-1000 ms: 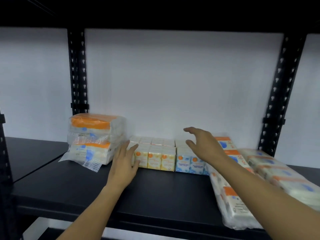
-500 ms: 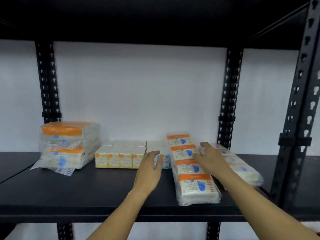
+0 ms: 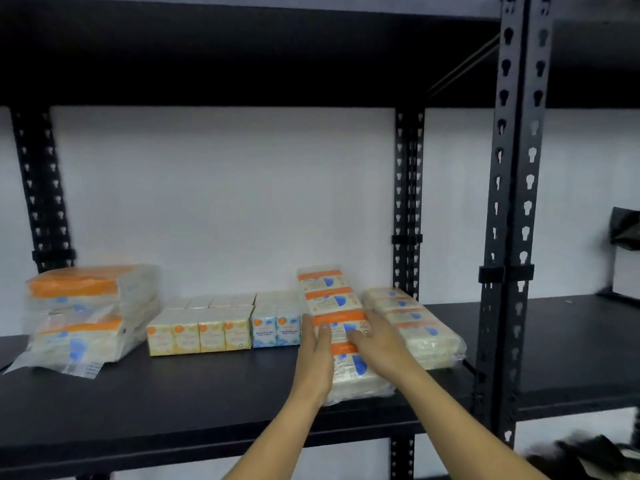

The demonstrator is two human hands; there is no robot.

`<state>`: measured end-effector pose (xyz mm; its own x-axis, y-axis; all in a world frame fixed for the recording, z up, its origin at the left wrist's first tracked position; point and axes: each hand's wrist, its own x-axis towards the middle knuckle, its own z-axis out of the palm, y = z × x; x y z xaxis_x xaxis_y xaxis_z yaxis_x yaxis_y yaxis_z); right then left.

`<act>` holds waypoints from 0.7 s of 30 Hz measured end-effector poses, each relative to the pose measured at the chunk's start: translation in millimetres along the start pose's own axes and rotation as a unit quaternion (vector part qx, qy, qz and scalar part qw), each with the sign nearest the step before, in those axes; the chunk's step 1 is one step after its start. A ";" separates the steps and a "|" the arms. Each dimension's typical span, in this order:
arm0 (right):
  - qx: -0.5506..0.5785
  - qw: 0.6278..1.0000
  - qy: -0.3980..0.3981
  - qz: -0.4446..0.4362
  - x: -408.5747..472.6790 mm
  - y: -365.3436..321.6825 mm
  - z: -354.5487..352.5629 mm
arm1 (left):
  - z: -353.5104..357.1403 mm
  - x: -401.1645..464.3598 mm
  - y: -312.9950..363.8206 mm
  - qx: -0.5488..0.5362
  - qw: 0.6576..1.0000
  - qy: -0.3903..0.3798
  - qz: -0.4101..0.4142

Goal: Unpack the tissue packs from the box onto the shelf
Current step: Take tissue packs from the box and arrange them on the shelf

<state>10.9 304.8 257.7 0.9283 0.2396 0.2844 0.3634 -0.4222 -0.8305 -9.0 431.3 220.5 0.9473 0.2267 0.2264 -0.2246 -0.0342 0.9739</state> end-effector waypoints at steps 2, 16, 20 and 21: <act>0.017 1.000 0.010 -0.008 3.8 -2.8 -11.8 | 8.8 6.6 8.2 -0.011 1.000 -0.001 0.003; -0.101 0.991 0.078 0.025 61.5 -9.3 -114.3 | 102.8 87.1 40.7 -0.126 0.989 -0.071 -0.030; -0.153 0.981 0.062 0.105 74.9 7.3 -124.4 | 111.2 99.7 14.5 -0.083 0.987 -0.130 -0.033; -0.169 0.976 0.051 0.124 77.8 12.7 -124.3 | 112.0 101.4 4.6 -0.059 0.988 -0.137 -0.034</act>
<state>97.6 209.3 328.8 0.9878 0.0134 0.1551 0.1164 -0.7250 -0.6788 111.6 345.1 250.0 0.9838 -0.0483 0.1726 -0.1679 0.0887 0.9818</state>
